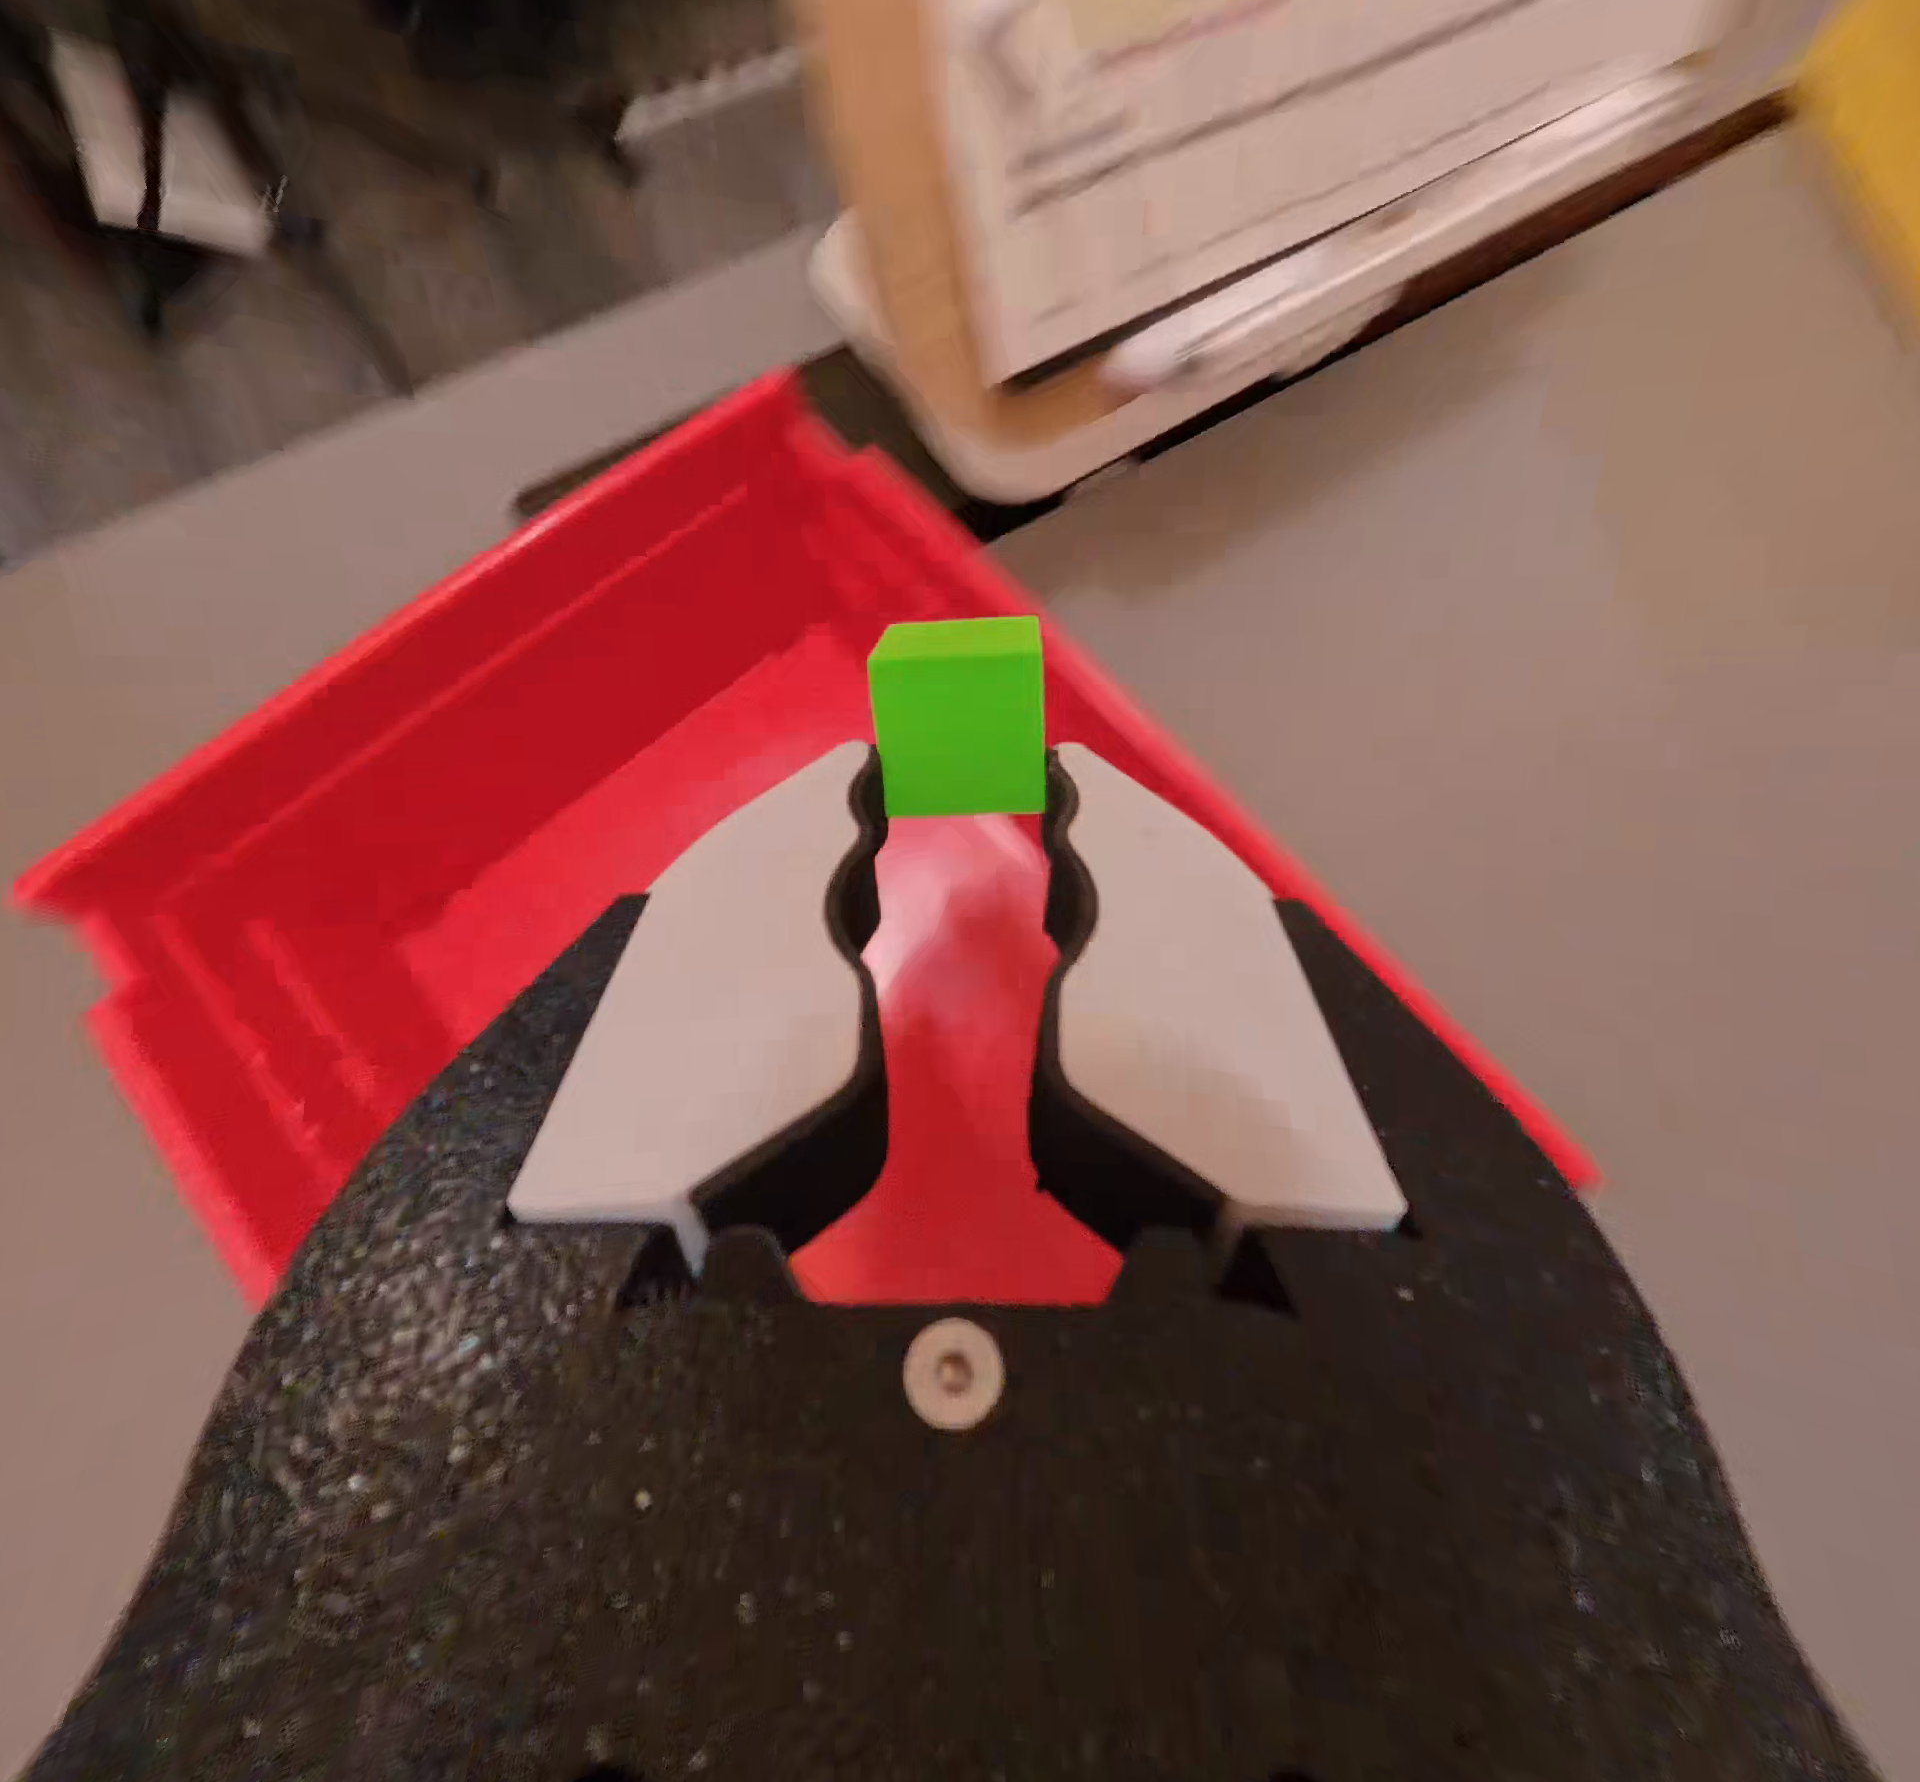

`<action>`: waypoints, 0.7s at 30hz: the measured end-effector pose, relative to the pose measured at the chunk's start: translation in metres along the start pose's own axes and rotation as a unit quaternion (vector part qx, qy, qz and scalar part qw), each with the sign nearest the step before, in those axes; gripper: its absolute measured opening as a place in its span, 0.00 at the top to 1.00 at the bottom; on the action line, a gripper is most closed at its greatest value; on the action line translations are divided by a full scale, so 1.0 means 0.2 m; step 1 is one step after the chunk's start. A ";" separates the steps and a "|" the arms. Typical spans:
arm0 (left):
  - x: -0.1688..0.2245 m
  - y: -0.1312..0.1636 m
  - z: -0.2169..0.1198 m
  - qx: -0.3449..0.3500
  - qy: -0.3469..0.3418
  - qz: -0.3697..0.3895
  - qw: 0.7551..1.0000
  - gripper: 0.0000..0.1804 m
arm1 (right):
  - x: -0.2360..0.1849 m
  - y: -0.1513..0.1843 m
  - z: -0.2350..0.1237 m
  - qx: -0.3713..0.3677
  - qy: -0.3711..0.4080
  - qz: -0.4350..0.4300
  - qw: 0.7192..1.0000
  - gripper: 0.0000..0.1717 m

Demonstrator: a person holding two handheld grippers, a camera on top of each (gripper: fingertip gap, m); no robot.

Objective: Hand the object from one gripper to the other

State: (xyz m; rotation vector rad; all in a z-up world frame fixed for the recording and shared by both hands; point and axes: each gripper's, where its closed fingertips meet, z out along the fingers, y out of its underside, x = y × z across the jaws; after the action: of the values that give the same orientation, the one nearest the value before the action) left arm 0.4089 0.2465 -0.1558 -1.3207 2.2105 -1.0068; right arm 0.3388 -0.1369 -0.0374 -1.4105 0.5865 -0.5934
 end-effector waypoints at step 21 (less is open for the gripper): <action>1.38 -0.24 -0.32 0.268 0.323 0.140 0.897 0.85 | -0.63 -0.08 0.13 0.019 -0.279 0.071 0.957 0.43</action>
State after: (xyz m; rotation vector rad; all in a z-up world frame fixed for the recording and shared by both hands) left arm 0.2622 0.0158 -0.0661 -0.4310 2.1842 -1.9519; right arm 0.2657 -0.0324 -0.0164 -1.4045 0.2162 -0.0751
